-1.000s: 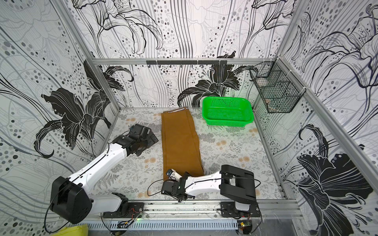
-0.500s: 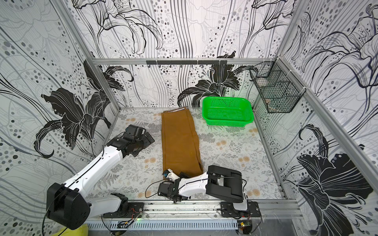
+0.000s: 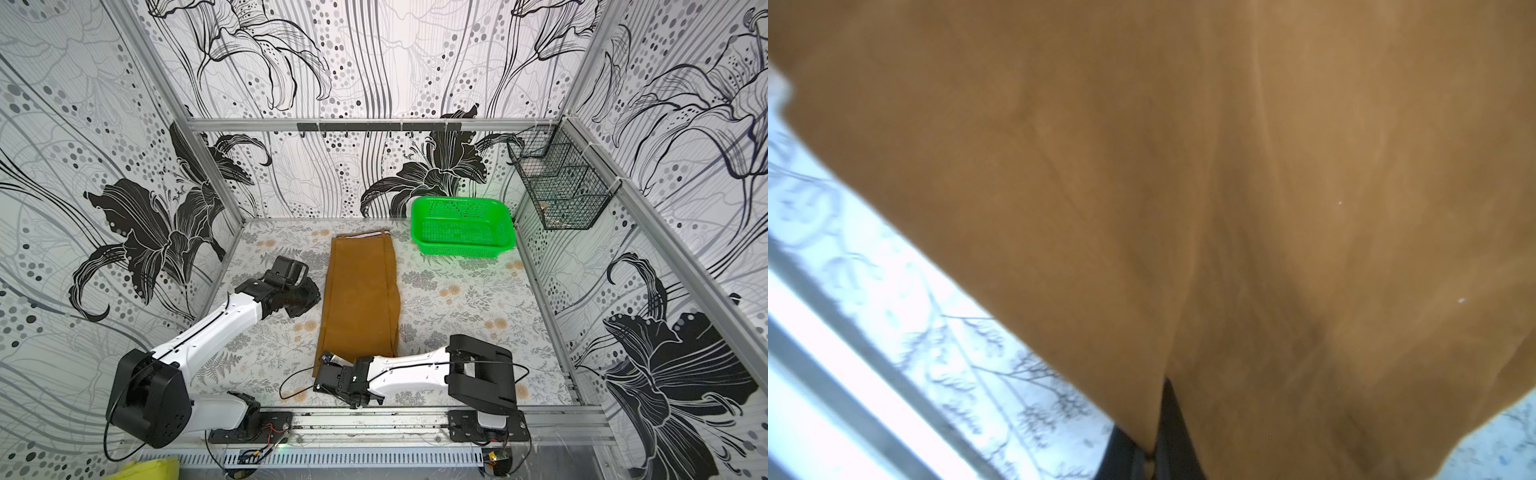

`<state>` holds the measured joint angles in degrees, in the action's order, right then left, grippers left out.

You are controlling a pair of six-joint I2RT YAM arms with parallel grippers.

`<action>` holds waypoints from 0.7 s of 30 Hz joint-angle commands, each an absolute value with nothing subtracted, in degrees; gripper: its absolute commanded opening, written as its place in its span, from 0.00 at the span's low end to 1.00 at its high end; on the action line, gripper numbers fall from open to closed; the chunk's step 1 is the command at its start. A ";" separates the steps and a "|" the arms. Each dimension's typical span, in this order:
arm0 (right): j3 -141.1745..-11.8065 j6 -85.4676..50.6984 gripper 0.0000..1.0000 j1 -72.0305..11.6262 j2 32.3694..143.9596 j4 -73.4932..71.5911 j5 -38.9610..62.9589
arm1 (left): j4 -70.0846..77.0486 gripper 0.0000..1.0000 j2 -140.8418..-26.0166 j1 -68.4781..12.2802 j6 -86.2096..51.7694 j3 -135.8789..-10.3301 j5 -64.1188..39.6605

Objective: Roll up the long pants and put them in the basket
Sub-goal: Roll the long pant at the center of the board.

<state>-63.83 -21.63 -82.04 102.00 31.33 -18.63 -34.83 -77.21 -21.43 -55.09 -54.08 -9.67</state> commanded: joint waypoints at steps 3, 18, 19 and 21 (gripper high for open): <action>-65.21 -23.67 0.00 -82.17 101.10 32.70 -12.92 | -33.18 0.00 -74.20 -22.70 -59.62 -48.24 -13.91; -67.98 -20.05 0.00 -81.17 98.87 34.00 -11.21 | -26.76 0.00 -77.93 -26.96 -64.18 -40.77 -14.82; -68.32 -20.05 0.00 -81.00 98.50 34.42 -11.48 | -28.60 0.00 -78.35 -26.98 -64.17 -41.12 -13.52; -68.85 -19.92 0.00 -80.35 97.64 34.80 -10.91 | -31.97 0.00 -79.49 -26.97 -64.31 -42.09 -11.64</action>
<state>-66.74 -21.32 -80.97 100.42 33.28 -12.19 -29.45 -78.28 -26.63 -63.48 -40.93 -14.76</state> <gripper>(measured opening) 0.067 0.043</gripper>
